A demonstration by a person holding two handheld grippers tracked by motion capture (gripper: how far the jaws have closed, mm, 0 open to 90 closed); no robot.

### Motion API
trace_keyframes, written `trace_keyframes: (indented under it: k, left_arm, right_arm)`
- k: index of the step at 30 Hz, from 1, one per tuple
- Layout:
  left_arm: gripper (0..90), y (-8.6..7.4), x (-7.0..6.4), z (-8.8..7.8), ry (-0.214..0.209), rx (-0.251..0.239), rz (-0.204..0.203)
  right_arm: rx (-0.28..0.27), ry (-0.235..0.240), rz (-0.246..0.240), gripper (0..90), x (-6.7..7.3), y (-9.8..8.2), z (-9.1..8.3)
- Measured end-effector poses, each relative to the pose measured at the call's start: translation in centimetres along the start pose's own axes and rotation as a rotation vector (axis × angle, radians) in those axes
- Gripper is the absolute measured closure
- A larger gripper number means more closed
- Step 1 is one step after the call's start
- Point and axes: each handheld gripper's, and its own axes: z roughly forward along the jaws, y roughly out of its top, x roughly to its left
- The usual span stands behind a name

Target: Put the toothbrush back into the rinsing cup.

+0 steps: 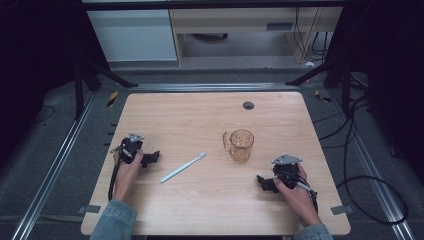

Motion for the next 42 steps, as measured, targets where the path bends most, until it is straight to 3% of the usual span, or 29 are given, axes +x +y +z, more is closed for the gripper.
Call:
trace_keyframes:
  k: [3, 4, 5, 8, 11, 16, 22, 24, 32, 36, 39, 40, 42]
  left_arm:
    - [3.3, 0.1, 0.3, -0.6, 0.012, -0.025, 0.015]
    - [3.3, 0.4, 0.7, -1.7, 0.005, -0.061, 0.014]
    - [3.3, 0.4, 0.7, -1.7, 0.005, -0.061, 0.014]
    - [3.4, 0.9, 1.2, -3.5, 0.012, -0.122, 0.003]
    - [4.0, 1.4, 1.3, -4.9, -0.003, -0.126, -0.006]
    - [6.5, 2.7, 0.8, -6.5, -0.003, -0.098, 0.001]
    - [6.1, 3.8, -1.3, -7.4, -0.062, -0.061, 0.090]
    - [6.4, 4.2, -2.6, -7.4, -0.081, -0.035, 0.141]
    - [6.3, 4.8, -5.1, -7.1, -0.086, 0.017, 0.202]
    - [9.2, 5.2, -6.6, -6.6, -0.124, 0.064, 0.250]
    - [12.7, 5.2, -7.0, -6.5, -0.134, 0.077, 0.264]
    - [14.8, 5.1, -7.5, -6.3, -0.144, 0.103, 0.291]
    - [15.5, 5.1, -7.7, -6.1, -0.151, 0.119, 0.303]
  right_arm:
    - [0.001, -0.001, -0.002, 0.4, 0.0, 0.0, 0.0]
    - [0.001, 0.000, -0.002, 0.4, 0.0, 0.0, 0.0]
    - [0.001, 0.000, -0.002, 0.4, 0.0, 0.0, 0.0]
    - [0.001, 0.000, -0.002, 0.4, 0.0, 0.0, 0.0]
    - [0.001, -0.001, -0.003, 0.4, 0.0, 0.0, 0.0]
    - [0.000, -0.001, -0.003, 0.4, 0.0, 0.0, 0.0]
    - [-0.001, 0.000, -0.002, 0.4, 0.0, 0.0, 0.0]
    - [0.001, 0.000, -0.002, 0.4, 0.0, 0.0, 0.0]
    - [0.001, -0.001, -0.003, 0.4, 0.0, 0.0, 0.0]
    - [0.000, 0.000, -0.002, 0.4, 0.0, 0.0, 0.0]
    - [0.001, -0.001, -0.002, 0.4, 0.0, 0.0, 0.0]
    - [0.000, -0.001, -0.002, 0.4, 0.0, 0.0, 0.0]
    - [0.000, -0.001, -0.003, 0.4, 0.0, 0.0, 0.0]
